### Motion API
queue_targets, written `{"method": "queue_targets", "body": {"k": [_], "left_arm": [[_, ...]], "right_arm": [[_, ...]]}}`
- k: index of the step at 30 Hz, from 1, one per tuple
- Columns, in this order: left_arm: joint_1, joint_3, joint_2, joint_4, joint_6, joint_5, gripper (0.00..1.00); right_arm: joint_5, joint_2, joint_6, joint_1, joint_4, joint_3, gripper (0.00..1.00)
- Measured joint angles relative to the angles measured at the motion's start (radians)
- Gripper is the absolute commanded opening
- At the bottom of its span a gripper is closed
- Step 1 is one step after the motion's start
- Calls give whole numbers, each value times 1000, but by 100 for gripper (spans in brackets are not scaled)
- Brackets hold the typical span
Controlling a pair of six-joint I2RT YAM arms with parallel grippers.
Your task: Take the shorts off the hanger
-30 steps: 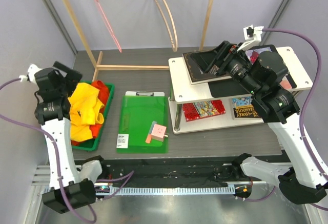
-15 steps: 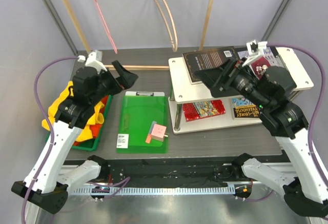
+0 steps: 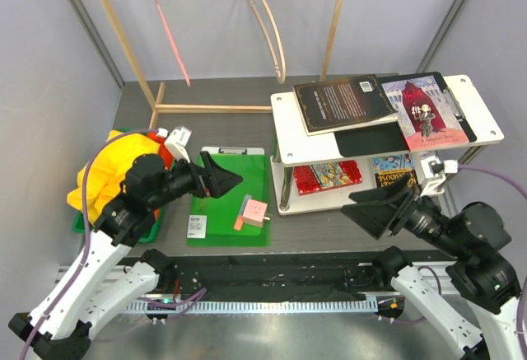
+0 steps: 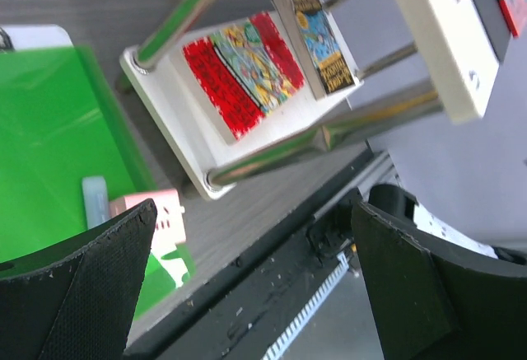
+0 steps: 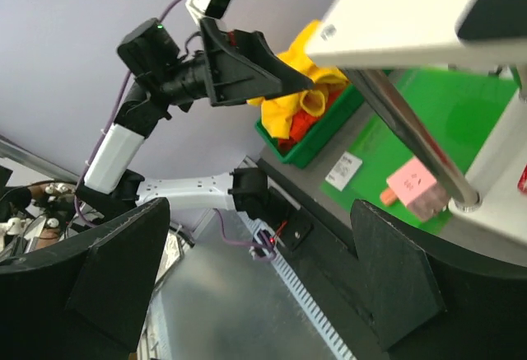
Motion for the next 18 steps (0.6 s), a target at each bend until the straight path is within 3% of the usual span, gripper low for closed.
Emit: {"method": "queue_targets", "body": {"k": [10, 18], "left_arm": [[-2, -360, -249, 116, -103, 116, 100], [-2, -584, -364, 196, -170, 141, 100]], "right_arm": [[125, -323, 126, 0, -77, -481, 96], [246, -348, 135, 0, -11, -722, 100]]}}
